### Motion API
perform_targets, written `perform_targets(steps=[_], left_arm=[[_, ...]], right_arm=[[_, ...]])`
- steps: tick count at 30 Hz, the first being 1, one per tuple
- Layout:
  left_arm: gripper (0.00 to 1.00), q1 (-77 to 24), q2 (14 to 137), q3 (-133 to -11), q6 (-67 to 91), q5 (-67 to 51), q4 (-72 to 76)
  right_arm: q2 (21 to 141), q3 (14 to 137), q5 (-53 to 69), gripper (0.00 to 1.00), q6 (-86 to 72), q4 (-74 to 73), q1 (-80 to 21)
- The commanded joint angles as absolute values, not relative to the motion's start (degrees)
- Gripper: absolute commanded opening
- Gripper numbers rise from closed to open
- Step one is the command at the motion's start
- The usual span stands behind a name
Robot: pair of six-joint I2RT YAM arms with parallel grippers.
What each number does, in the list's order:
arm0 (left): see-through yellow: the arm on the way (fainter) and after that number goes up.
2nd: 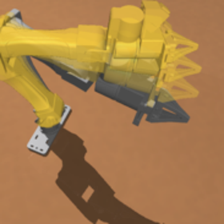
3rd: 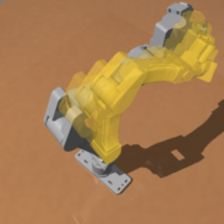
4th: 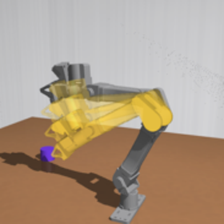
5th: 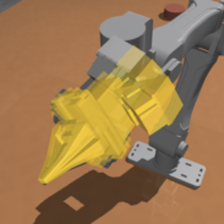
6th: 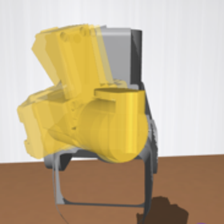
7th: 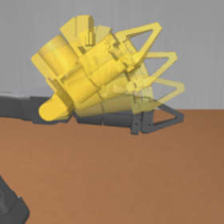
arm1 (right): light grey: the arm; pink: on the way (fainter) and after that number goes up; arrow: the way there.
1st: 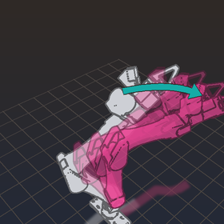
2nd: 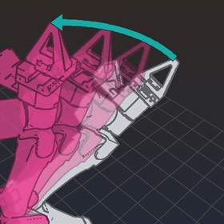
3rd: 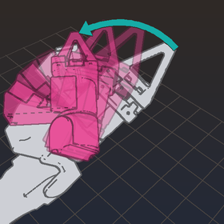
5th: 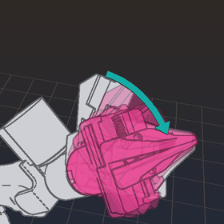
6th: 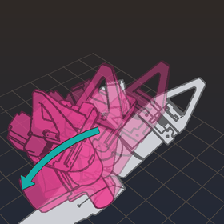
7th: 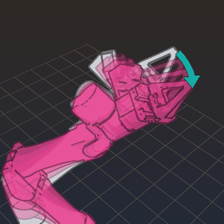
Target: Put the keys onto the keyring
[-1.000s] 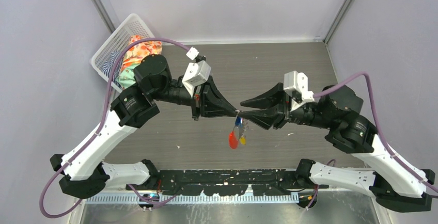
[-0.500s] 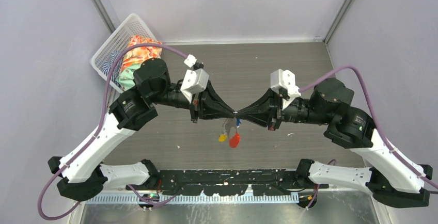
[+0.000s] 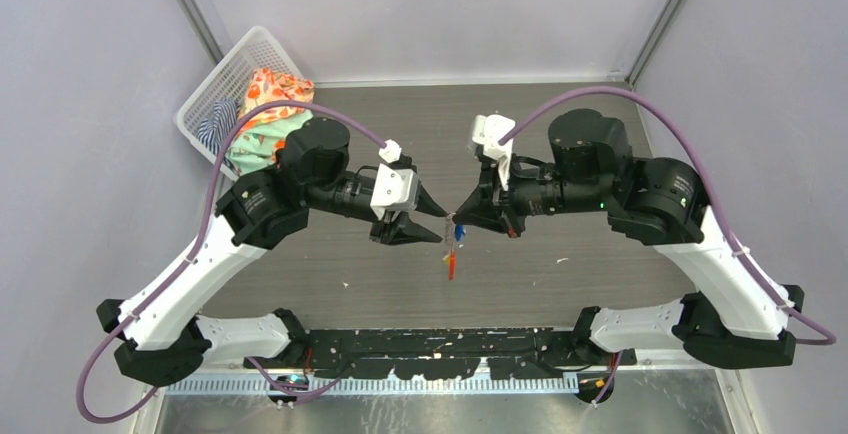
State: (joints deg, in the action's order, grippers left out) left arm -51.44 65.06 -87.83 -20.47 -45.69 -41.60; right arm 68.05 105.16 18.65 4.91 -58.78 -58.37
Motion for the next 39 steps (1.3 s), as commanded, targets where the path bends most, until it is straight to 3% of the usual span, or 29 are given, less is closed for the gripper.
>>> perform_targets(steps=[1, 9, 15, 30, 34, 39], left_arm=[[0.4, -51.84, 65.33, -90.68, -23.66, -43.33, -42.92], [0.29, -52.54, 65.9, -90.24, -23.7, -43.59, -42.63], [0.27, -53.08, 66.46, -89.82, -23.38, -43.55, -42.15], [0.01, -53.62, 67.45, -90.46, -28.19, -40.98, -45.58], [0.0, -53.79, 69.49, -92.85, -30.29, -39.55, -49.65], [0.0, -53.79, 68.36, -90.99, -27.1, -39.57, -46.61]], right_arm=[[69.56, 109.08, 17.79, 0.01, 6.67, -64.01, -58.33], [72.0, 110.36, 19.17, 0.01, 6.86, -65.34, -58.4], [73.83, 111.24, 20.69, 0.01, 7.03, -65.43, -58.38], [74.52, 110.57, 21.27, 0.01, 6.75, -66.49, -58.42], [74.85, 110.73, 22.39, 0.01, 6.44, -66.6, -58.45], [71.76, 108.52, 23.1, 0.27, 5.03, -62.62, -58.46]])
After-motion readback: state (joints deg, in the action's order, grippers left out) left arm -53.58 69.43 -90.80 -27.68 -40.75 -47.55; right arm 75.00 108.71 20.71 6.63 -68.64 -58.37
